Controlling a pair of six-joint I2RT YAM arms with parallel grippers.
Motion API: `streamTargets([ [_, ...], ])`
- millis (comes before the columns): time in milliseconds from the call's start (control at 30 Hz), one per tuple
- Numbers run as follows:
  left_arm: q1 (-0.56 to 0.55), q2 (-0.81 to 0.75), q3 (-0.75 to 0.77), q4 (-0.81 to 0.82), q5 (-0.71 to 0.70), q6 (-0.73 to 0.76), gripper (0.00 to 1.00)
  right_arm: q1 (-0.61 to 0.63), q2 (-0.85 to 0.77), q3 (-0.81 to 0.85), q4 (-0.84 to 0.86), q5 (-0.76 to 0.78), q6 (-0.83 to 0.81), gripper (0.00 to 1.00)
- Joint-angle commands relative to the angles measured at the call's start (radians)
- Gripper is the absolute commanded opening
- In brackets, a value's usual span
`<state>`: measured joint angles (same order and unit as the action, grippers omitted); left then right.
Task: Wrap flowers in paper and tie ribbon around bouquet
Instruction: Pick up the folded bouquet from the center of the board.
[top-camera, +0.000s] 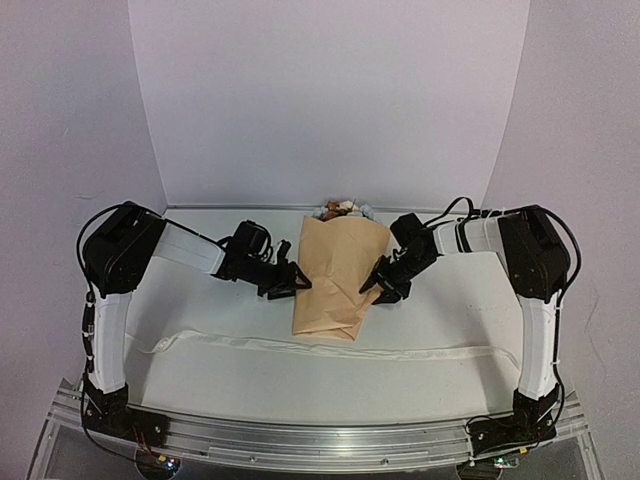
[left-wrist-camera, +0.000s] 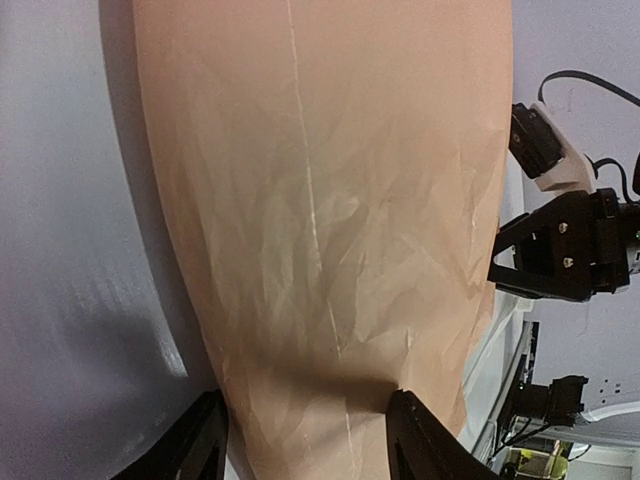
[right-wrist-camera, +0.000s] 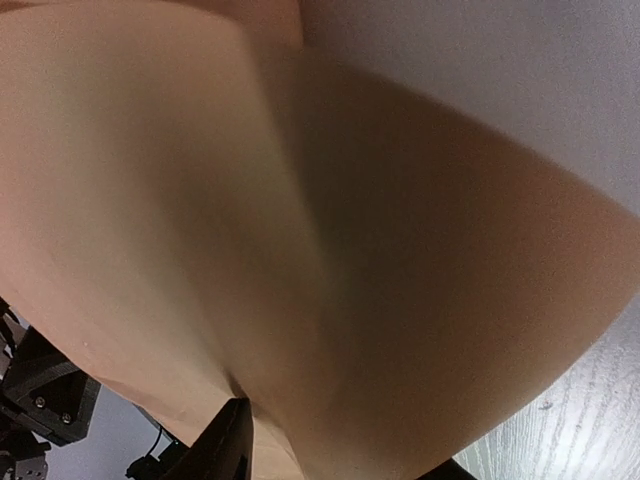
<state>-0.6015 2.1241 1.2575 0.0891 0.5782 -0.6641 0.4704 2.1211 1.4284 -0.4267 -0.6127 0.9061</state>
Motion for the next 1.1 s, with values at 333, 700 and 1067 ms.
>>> streamTargets([
  [333,-0.011,0.020,0.044,0.028,0.059,-0.104,0.22,0.009,0.026,0.062,0.062,-0.034,0.092,0.00],
  [700,-0.017,-0.035,0.050,-0.047,0.091,-0.165,0.11,0.020,-0.046,0.039,0.016,-0.050,0.175,0.00],
  [1067,-0.034,-0.135,-0.001,-0.109,0.100,-0.195,0.10,0.067,-0.143,-0.018,-0.073,-0.025,0.170,0.00],
])
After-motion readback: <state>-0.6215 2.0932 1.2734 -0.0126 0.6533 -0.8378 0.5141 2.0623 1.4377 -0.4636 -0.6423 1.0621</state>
